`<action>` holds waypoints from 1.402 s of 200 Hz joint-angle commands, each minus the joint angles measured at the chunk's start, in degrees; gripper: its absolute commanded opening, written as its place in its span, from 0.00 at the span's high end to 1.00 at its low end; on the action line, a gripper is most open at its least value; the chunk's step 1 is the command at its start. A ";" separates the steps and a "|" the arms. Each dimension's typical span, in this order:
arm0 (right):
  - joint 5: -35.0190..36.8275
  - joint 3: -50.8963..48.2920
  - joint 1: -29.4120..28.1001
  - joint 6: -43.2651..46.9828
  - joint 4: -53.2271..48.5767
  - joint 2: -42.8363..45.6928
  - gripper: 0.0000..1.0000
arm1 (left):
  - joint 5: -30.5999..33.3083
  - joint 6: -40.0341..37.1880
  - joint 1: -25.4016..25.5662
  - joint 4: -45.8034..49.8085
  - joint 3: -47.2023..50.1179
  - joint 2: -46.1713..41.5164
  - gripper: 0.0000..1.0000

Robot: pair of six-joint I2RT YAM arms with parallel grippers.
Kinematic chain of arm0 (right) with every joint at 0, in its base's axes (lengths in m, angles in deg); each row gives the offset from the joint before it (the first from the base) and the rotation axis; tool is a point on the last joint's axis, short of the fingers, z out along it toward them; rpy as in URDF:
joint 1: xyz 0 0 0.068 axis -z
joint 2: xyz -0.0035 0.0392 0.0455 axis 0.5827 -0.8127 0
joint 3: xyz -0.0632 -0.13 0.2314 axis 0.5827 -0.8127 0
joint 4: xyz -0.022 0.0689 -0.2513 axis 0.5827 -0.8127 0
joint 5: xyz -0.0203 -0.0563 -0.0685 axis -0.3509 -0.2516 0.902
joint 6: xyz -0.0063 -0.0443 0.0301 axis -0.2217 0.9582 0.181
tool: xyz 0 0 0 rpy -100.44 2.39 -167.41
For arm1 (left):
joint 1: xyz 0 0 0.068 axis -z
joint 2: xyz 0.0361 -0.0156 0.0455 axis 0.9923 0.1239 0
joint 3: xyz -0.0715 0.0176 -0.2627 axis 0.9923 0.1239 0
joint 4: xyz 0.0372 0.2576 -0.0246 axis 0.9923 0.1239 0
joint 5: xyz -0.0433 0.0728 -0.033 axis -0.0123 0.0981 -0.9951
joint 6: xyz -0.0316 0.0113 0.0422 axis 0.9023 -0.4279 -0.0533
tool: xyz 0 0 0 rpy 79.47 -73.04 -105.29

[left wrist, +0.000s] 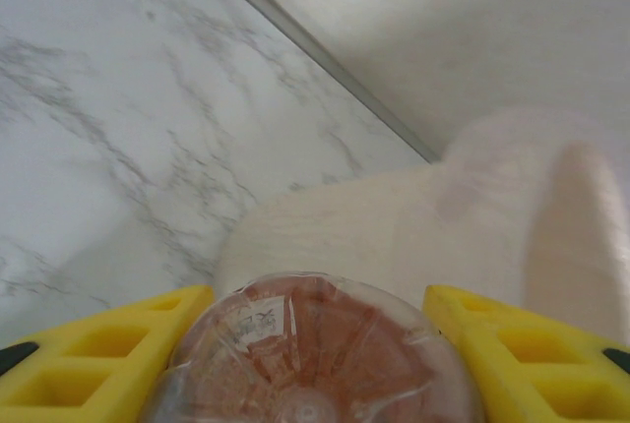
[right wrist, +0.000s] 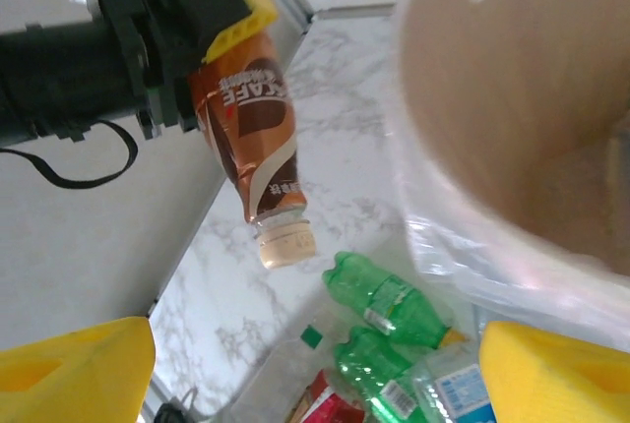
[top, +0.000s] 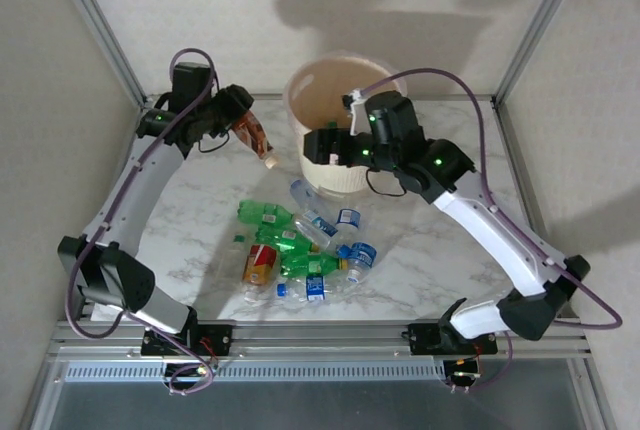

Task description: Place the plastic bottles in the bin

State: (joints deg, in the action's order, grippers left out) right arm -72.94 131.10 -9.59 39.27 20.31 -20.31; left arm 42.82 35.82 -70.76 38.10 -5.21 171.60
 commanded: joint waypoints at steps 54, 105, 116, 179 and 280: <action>-2.54 7.46 -4.18 3.03 -1.66 -7.36 0.16 | -18.79 4.86 2.18 -10.33 1.40 -5.56 0.49; -5.30 6.31 -4.33 1.67 0.65 -7.10 0.25 | -23.85 8.69 4.68 -16.65 3.12 -6.51 0.48; -5.62 5.71 -4.31 1.08 1.60 -6.89 0.28 | -24.71 9.18 5.11 -17.63 3.47 -6.49 0.48; -6.20 5.99 -4.46 0.25 2.59 -6.47 0.55 | -24.22 9.71 5.93 -18.19 4.07 -6.59 0.48; 5.51 11.92 -2.91 2.43 -3.43 -5.91 0.66 | -14.15 5.22 4.03 -10.28 -1.58 -6.53 0.01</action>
State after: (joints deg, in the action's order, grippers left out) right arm -73.72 137.70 -13.66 39.45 20.51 -27.26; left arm 24.09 43.71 -65.54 24.75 -3.50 166.49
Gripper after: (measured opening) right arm 0.382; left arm 0.993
